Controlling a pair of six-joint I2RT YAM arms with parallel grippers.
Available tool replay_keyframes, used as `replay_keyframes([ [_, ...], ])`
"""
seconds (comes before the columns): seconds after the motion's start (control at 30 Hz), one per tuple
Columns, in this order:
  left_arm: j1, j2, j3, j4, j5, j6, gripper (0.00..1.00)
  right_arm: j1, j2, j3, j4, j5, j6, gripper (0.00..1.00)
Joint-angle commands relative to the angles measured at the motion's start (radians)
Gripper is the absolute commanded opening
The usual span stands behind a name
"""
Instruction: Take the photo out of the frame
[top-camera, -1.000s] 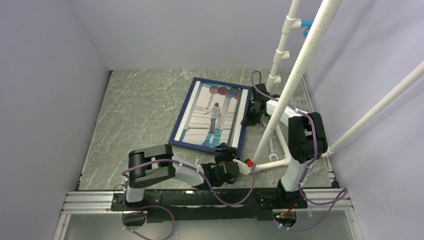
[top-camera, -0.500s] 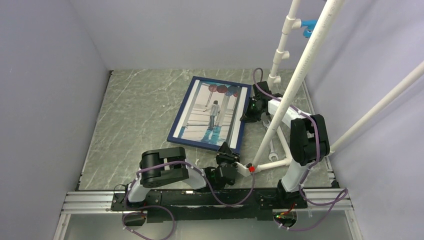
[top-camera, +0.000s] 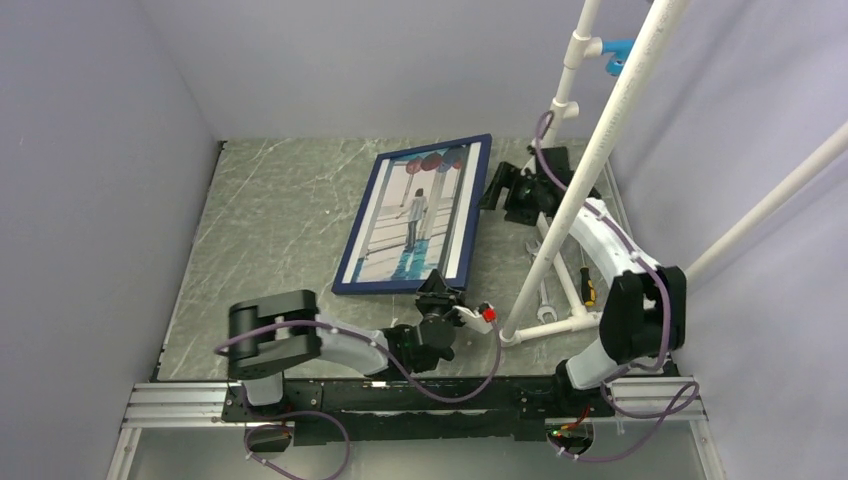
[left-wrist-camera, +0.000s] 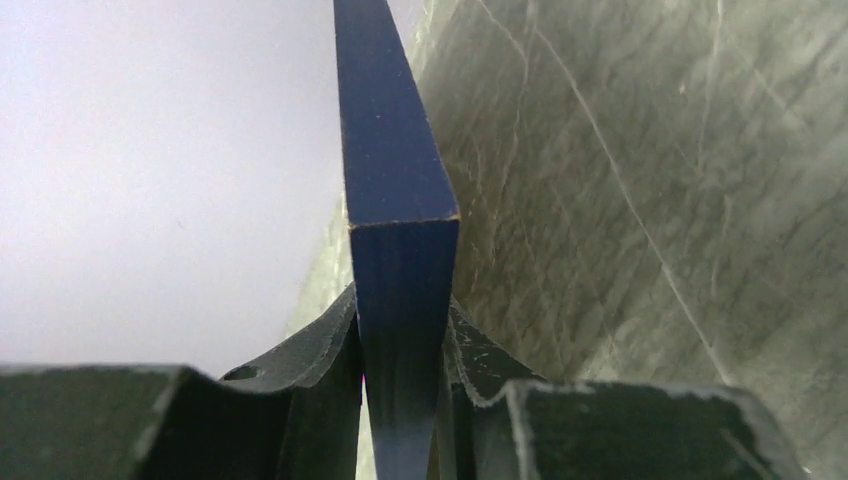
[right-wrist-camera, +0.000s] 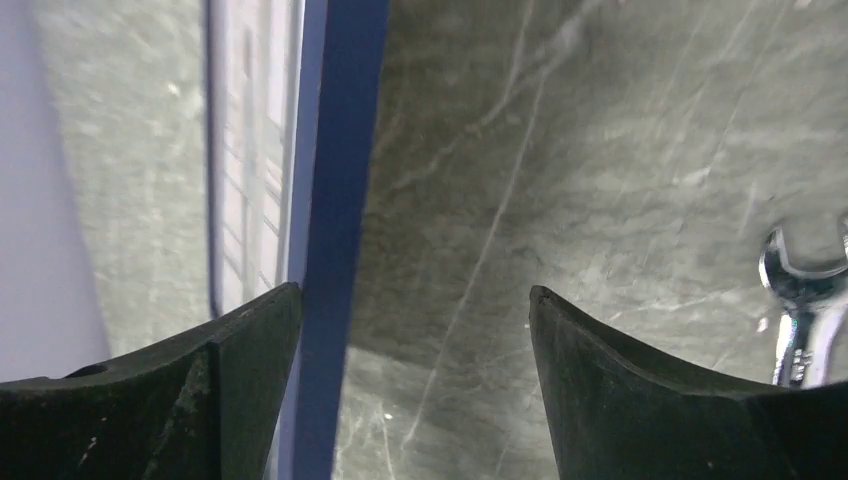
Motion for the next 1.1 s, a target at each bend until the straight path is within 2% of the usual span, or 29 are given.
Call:
replay_keyframes([
  [0.0,-0.001,-0.210,0.014,-0.168,-0.027,-0.328,0.00,-0.085,-0.106,0.010,0.058,-0.028,-0.040,0.84],
  [0.13,0.006,-0.362,0.032,-0.407,0.026,-0.563,0.00,-0.097,-0.164,-0.055,0.084,0.028,-0.053,0.84],
  [0.33,0.030,-0.574,0.044,-0.647,0.067,-0.813,0.00,-0.105,-0.167,-0.114,0.098,0.074,-0.061,0.83],
  [0.6,0.144,-0.830,0.019,-0.801,0.189,-1.111,0.00,-0.106,-0.173,-0.183,0.132,0.103,-0.073,0.82],
  [0.73,0.242,-0.926,0.012,-0.853,0.282,-1.211,0.00,-0.107,-0.160,-0.193,0.135,0.095,-0.076,0.82],
  [0.87,0.308,-1.012,-0.031,-0.862,0.311,-1.303,0.00,-0.107,-0.146,-0.206,0.148,0.083,-0.073,0.81],
  [1.07,0.365,-1.171,-0.175,-0.740,0.371,-1.386,0.00,-0.106,-0.131,-0.225,0.170,0.069,-0.067,0.81],
])
